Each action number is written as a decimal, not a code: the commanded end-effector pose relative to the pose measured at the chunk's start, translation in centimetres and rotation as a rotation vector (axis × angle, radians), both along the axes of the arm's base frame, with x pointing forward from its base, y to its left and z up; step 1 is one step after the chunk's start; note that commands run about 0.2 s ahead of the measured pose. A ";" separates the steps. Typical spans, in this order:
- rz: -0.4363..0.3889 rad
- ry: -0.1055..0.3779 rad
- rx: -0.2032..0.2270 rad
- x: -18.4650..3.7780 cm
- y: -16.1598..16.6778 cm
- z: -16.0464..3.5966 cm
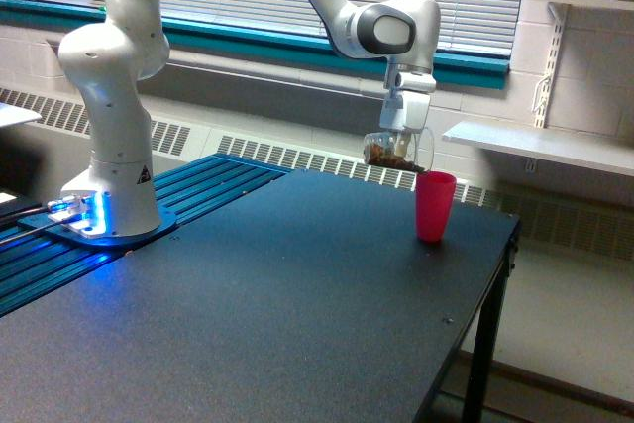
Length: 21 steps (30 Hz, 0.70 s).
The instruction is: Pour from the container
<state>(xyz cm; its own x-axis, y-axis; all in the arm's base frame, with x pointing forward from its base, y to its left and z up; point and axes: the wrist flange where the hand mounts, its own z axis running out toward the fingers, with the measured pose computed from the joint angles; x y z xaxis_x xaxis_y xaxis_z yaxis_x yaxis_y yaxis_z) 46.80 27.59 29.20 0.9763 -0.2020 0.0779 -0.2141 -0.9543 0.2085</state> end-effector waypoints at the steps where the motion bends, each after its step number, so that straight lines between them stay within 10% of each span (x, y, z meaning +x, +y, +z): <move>1: 0.056 0.012 -0.017 0.3 1.3 0.2; 21: 0.102 0.042 -0.036 1.6 3.4 -0.1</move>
<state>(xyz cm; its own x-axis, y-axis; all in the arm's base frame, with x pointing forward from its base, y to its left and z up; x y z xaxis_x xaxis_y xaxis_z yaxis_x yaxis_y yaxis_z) 48.11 30.60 28.48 0.9913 -0.1258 0.0398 -0.1317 -0.9603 0.2459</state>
